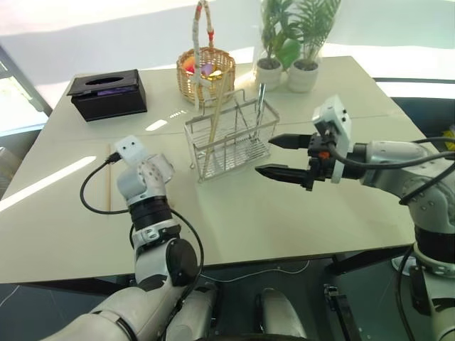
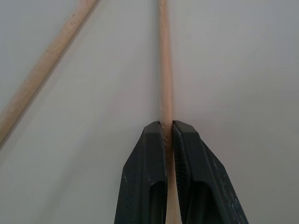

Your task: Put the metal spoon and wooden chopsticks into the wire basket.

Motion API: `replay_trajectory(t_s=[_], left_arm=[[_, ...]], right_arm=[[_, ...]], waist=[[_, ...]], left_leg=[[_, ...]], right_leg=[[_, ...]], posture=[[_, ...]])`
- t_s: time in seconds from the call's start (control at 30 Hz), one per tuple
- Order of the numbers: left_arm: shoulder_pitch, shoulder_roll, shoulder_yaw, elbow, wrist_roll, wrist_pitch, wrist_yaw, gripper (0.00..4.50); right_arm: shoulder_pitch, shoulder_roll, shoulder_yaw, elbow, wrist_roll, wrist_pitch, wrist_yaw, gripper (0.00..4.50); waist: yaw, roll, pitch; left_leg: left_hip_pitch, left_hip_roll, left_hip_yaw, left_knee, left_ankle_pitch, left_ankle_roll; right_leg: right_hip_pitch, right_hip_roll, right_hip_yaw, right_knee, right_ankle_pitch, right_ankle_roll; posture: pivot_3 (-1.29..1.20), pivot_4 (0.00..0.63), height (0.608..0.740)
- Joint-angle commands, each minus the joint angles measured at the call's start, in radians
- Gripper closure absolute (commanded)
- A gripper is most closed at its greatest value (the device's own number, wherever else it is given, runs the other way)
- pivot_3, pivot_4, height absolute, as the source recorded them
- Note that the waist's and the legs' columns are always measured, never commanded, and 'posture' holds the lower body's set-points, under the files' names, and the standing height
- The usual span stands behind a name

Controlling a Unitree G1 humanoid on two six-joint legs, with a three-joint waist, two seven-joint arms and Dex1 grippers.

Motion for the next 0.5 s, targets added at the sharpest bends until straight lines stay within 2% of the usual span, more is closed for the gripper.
replay_trajectory(t_s=[0.03,0.13,0.27,0.4,0.5], left_arm=[[0.052,0.147,-0.119,-0.052,0.020,-0.081,-0.184,4.48],[0.048,0.247,-0.186,-0.107,-0.017,-0.171,-0.352,4.48],[-0.004,0.366,-0.230,-0.109,-0.112,-0.410,-0.674,4.48],[-0.058,0.407,-0.268,-0.071,-0.215,-0.619,-0.988,4.48],[-0.078,0.376,-0.263,-0.042,-0.301,-0.755,-1.148,4.48]], right_arm=[[0.001,-0.001,-0.045,-0.001,0.010,-0.015,-0.007,0.00],[0.004,-0.005,-0.068,-0.002,0.019,-0.010,-0.015,0.00],[0.012,-0.014,-0.113,-0.016,0.041,0.001,-0.031,0.00],[0.029,-0.016,-0.163,-0.036,0.071,0.011,-0.057,0.00],[0.037,-0.003,-0.203,-0.051,0.104,0.017,-0.093,0.00]], waist=[[-0.003,-0.002,0.001],[0.001,-0.008,0.005],[0.028,-0.011,0.007],[0.036,-0.011,0.007],[0.030,-0.011,0.007]], left_leg=[[0.000,0.001,0.000,0.000,0.000,0.000],[-0.004,0.001,0.000,0.000,0.001,-0.001],[-0.009,0.000,0.000,0.002,0.001,-0.001],[-0.009,0.000,0.000,0.003,0.000,0.000],[-0.008,0.000,0.000,0.003,0.000,0.001]], right_leg=[[-0.001,0.000,0.000,0.001,0.000,0.000],[-0.005,0.001,0.001,0.001,0.000,-0.001],[-0.011,-0.001,0.001,-0.001,0.001,-0.002],[-0.008,0.000,0.000,-0.008,0.005,0.000],[-0.007,0.000,0.000,-0.010,0.006,0.000]], posture=[[0.00,0.150,0.740],[0.00,0.150,0.740],[0.00,0.150,0.740],[0.00,0.150,0.740],[0.00,0.150,0.740]])
